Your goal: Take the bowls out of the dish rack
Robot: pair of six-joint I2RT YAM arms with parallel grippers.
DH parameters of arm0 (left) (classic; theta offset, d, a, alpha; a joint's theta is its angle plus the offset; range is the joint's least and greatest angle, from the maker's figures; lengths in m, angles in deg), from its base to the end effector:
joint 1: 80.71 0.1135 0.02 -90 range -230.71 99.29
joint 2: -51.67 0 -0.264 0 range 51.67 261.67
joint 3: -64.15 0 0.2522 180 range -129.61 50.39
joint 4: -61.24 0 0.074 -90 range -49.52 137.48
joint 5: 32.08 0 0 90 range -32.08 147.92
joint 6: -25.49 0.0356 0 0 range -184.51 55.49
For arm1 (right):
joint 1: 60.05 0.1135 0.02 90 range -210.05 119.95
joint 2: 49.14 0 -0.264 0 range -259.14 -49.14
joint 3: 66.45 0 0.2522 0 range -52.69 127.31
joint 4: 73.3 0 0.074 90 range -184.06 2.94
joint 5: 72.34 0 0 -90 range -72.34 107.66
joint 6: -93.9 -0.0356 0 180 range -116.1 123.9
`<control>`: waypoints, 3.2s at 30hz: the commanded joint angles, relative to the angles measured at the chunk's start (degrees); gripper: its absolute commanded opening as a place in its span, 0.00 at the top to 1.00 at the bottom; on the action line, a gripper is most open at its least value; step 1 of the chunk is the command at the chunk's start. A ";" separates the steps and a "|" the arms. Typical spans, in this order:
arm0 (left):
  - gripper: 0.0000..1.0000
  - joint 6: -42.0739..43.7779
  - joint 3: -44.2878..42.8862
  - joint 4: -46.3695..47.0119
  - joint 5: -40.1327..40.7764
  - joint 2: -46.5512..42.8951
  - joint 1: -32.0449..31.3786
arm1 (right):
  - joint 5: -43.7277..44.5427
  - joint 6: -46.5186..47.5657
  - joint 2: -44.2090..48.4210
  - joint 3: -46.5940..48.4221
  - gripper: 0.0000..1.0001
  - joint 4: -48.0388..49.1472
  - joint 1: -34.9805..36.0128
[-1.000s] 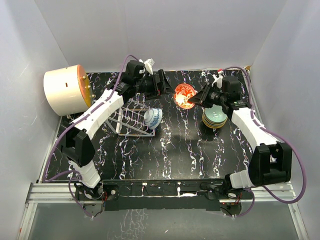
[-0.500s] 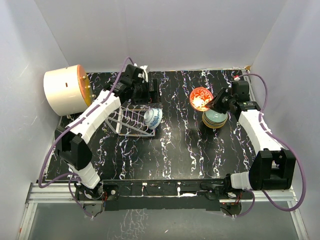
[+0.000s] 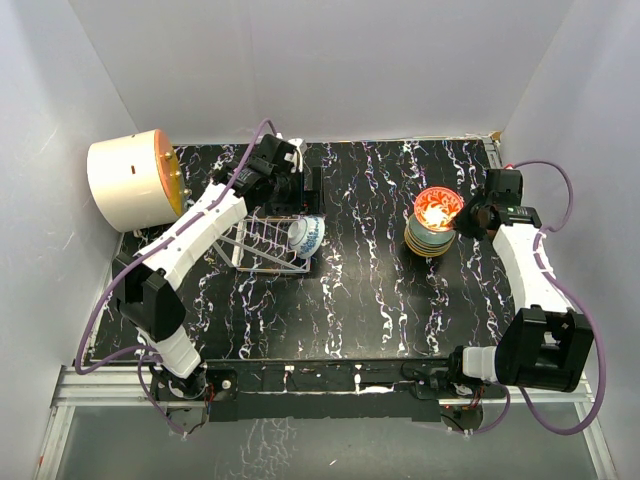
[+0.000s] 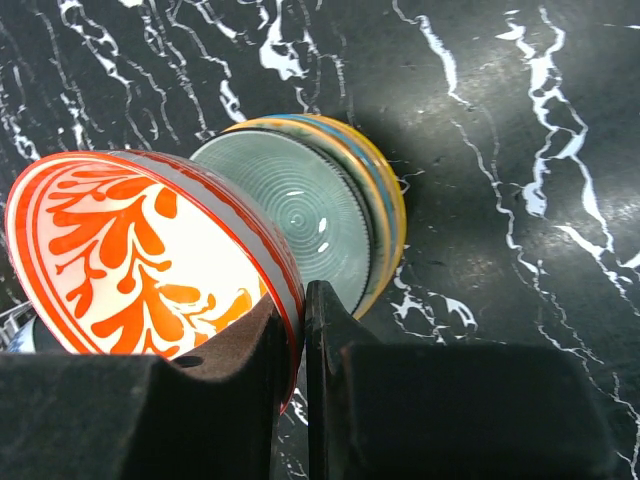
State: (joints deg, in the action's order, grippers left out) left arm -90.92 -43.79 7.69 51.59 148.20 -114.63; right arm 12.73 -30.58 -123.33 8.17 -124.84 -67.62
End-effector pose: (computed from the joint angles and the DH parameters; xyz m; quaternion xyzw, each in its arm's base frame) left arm 0.3118 -0.2144 0.3523 0.0821 0.9092 -0.2471 0.3248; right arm 0.2671 -0.0324 0.2842 0.3246 0.8845 0.1168 0.3140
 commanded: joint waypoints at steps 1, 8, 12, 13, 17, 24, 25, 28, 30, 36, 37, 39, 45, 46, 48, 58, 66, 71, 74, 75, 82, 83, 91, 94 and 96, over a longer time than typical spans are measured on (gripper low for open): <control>0.07 0.68 0.03 -1.25 0.07 -1.88 0.03 | 3.70 1.50 2.30 1.77 0.92 1.38 -0.85; 0.07 0.48 0.30 -0.77 -0.62 -1.44 0.04 | 3.87 1.96 1.98 0.08 0.92 1.72 -0.95; 0.08 0.51 0.67 -0.69 -0.53 -1.62 0.07 | 2.18 2.05 1.01 -0.85 0.92 3.68 -0.95; 0.07 0.49 0.86 -0.66 -0.48 -1.74 0.05 | 1.95 2.05 0.68 -0.91 0.92 4.16 -0.97; 0.07 0.49 1.09 -0.99 -0.10 -2.04 0.03 | 2.02 1.96 -1.03 -0.75 0.92 5.17 -0.95; 0.07 0.32 1.23 -1.08 0.01 -2.15 0.04 | 1.05 1.64 -2.89 -0.80 0.91 6.77 -0.96; 0.08 0.31 1.26 -1.09 0.00 -2.11 0.07 | 0.84 1.55 -3.15 -0.90 0.91 6.81 -0.96; 0.08 0.31 1.10 -1.23 0.00 -2.06 0.07 | 0.11 1.19 -3.79 -1.18 0.91 6.83 -0.95; 0.08 0.40 1.14 -1.46 0.00 -2.05 0.03 | -0.03 1.09 -3.93 -1.44 0.90 6.89 -0.95; 0.08 0.40 1.81 -1.32 0.04 -2.31 0.06 | -0.09 1.08 -4.13 -2.05 0.80 6.83 -0.95; 0.07 0.40 1.94 -1.26 0.01 -2.38 0.05 | -0.20 1.08 -4.12 -2.13 0.78 6.80 -0.95; 0.08 0.40 2.26 -1.17 -0.15 -2.48 0.03 | -0.57 1.08 -4.12 -2.28 0.72 6.88 -0.95; 0.07 0.49 2.83 -1.06 -0.26 -2.76 0.06 | -0.03 1.19 -3.49 -1.94 0.68 6.17 -0.95; 0.07 0.49 2.89 -0.97 -0.26 -2.87 0.06 | 0.45 1.29 -3.24 -1.77 0.64 5.93 -0.97; 0.07 0.49 3.17 -0.71 -0.24 -2.95 0.07 | 1.90 1.53 -2.66 -1.36 0.62 5.18 -0.95; 0.07 0.15 4.08 0.33 -1.35 -2.88 0.03 | 4.90 2.72 0.08 -0.86 0.53 2.28 -0.96; 0.08 0.13 4.26 0.34 -1.66 -3.27 0.05 | 6.06 3.19 1.30 -0.54 0.53 0.94 -0.95; 0.07 0.14 4.52 0.56 -1.68 -2.88 0.01 | 5.68 2.86 3.68 -0.63 0.55 1.22 -0.95; 0.08 -0.57 4.87 0.18 -0.78 -1.88 -0.06 | 4.98 2.67 5.38 -0.63 0.55 2.05 -1.00; 0.08 -0.77 4.87 0.09 -0.01 -1.49 -0.29 | 4.67 2.71 5.66 -0.65 0.55 2.23 -0.98; 0.08 1.03 4.34 0.62 6.26 1.22 -2.12 | 4.16 2.88 6.05 -0.27 0.54 1.52 -0.96; 0.08 1.42 3.96 0.44 7.23 1.82 -2.39 | 4.10 2.92 6.12 -0.37 0.53 1.64 -0.95; 0.08 3.15 0.35 -2.69 13.03 6.74 -4.15 | 3.85 3.35 5.95 -0.43 0.52 2.09 -1.02; 0.08 3.42 -0.15 -2.97 14.17 8.14 -4.56 | 4.06 3.50 5.89 -0.59 0.52 2.20 -0.96; 0.08 3.55 -1.32 -4.02 14.70 9.50 -4.80 | 3.98 3.61 5.76 -0.70 0.52 2.26 -0.97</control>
State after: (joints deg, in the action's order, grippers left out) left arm -88.54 -41.40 6.42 63.13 156.82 -118.73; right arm 16.23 -27.67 -118.50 5.72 -124.75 -68.41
